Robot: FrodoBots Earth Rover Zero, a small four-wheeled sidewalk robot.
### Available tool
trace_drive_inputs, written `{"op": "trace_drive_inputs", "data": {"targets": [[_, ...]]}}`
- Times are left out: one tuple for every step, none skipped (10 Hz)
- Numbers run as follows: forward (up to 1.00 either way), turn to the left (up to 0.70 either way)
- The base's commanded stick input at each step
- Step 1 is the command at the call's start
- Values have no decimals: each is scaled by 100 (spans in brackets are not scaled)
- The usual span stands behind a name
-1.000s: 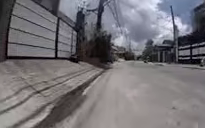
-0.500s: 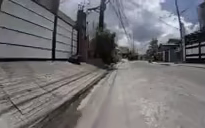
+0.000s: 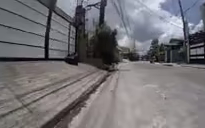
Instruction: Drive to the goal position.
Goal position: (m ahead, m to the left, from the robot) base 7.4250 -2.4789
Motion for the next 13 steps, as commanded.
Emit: {"op": "trace_drive_inputs", "data": {"targets": [[100, -40], [100, -39], [100, -16], [100, -5], [100, -18], [100, -38], [100, -40], [100, -40], [100, -40], [100, -40], [100, -40], [100, -13], [100, 0]]}}
